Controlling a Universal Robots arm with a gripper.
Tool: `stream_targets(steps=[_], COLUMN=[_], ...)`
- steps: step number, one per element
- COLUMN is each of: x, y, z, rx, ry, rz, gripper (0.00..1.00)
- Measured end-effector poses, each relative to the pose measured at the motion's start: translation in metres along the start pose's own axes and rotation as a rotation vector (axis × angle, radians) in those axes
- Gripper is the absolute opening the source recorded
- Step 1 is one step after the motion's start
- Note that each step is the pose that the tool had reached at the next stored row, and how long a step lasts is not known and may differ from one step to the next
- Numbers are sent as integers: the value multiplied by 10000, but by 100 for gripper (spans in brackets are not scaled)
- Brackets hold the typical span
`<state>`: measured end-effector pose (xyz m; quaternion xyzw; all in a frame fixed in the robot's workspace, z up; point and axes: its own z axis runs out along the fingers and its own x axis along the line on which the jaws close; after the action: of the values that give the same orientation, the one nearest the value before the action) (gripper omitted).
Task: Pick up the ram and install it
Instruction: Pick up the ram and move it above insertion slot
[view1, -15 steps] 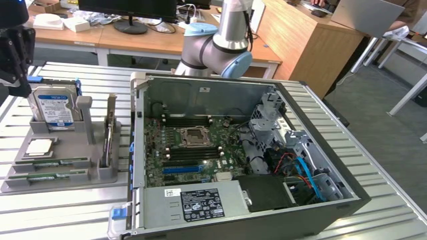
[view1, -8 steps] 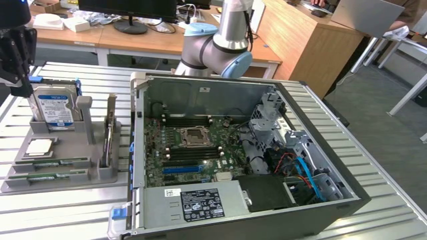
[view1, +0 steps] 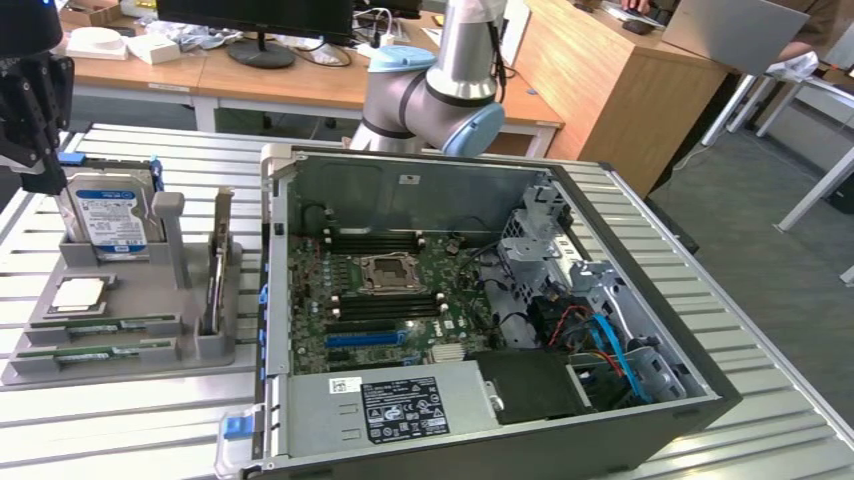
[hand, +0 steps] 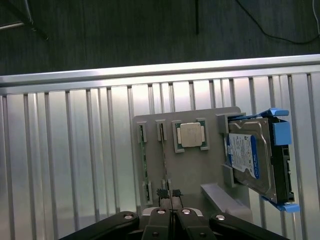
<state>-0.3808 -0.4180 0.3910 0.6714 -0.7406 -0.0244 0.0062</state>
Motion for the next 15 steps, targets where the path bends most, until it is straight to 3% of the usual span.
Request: stream_targets(steps=[5, 10, 15], x=[0, 0, 0], y=[0, 0, 0], z=[0, 0, 0], rx=[1, 0, 0], ry=[0, 0, 0], rz=[0, 0, 0], gripper=[11, 30, 30])
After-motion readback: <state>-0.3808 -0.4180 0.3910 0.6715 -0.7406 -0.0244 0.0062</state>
